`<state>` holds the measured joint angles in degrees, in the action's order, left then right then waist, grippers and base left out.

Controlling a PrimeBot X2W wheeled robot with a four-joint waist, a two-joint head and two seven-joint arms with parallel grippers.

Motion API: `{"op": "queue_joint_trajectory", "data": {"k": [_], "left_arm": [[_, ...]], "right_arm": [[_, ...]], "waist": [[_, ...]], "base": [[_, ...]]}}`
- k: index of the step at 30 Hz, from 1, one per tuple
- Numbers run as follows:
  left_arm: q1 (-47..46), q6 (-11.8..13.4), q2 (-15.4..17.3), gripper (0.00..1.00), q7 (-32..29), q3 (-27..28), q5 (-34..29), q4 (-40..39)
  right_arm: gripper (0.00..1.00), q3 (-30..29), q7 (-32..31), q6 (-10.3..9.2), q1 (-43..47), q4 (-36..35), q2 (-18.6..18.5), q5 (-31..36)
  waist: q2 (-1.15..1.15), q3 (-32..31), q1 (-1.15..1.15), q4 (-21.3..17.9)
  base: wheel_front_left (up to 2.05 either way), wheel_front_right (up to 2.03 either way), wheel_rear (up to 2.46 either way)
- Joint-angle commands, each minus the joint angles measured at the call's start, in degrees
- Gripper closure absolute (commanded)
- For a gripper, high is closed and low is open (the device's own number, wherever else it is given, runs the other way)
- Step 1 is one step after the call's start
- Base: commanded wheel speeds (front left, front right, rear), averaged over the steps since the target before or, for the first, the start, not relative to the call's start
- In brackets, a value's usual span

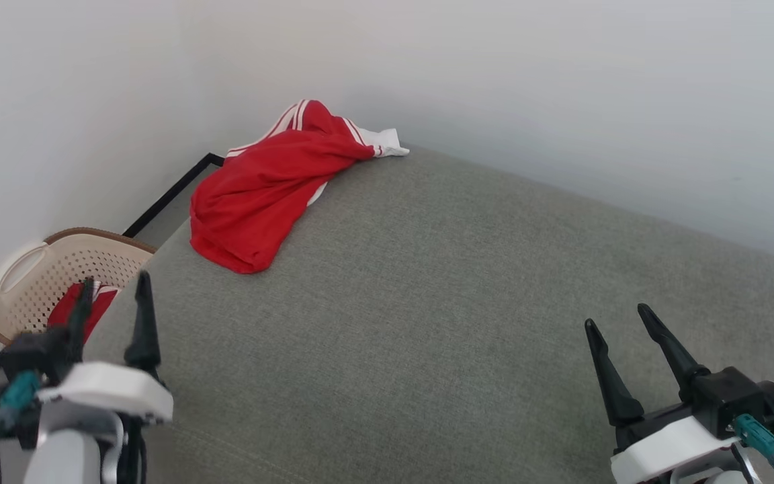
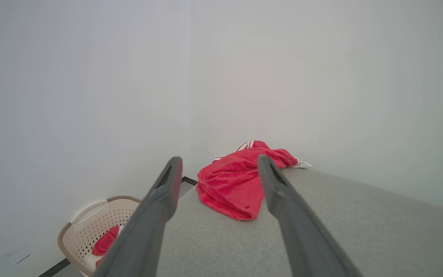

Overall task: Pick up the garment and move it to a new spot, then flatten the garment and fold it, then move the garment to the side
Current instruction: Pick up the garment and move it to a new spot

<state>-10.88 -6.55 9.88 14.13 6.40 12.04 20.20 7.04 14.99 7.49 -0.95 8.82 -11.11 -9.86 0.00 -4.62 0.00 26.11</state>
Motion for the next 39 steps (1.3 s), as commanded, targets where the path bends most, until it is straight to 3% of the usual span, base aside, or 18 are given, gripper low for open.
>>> {"op": "queue_joint_trajectory", "data": {"k": [1,7,16,26,33,39], "left_arm": [[-1.91,-0.19,0.77,0.00,0.02,-0.35,0.42,1.23],[-9.56,-0.59,3.38,0.00,-0.16,-2.06,1.70,7.56],[-27.68,-0.87,7.58,0.00,-0.78,-5.72,5.63,24.60],[-41.13,-0.87,10.99,0.00,-2.83,-7.26,9.53,41.24],[-47.72,1.01,12.47,0.00,-6.68,-7.60,9.66,49.71],[-51.14,2.68,12.95,0.00,-11.28,-7.18,10.84,52.27]], "right_arm": [[0.00,-0.16,0.28,0.00,0.25,-0.49,-0.01,0.55],[0.00,-0.64,0.28,0.01,-0.41,-1.70,-0.73,1.18],[0.00,-1.08,0.25,0.00,-4.74,-4.29,-4.02,2.42],[0.00,-1.41,-1.39,0.00,-8.05,-8.28,-6.62,3.22],[0.00,-1.50,-3.10,0.01,-9.26,-12.09,-8.25,3.67],[0.00,-2.85,-4.91,0.00,-10.03,-16.06,-9.27,4.00]], "waist": [[0.00,0.74,0.00,-0.68],[0.00,3.61,0.00,-2.73],[0.00,13.54,0.00,-7.62],[0.00,22.26,0.00,-11.19],[0.00,27.21,0.00,-12.75],[0.00,31.69,0.00,-13.55]], "base": [[0.00,0.00,0.00],[0.00,0.00,0.00],[0.00,0.00,0.00],[0.00,0.00,0.00],[0.00,0.00,0.00],[0.00,0.00,0.00]]}}
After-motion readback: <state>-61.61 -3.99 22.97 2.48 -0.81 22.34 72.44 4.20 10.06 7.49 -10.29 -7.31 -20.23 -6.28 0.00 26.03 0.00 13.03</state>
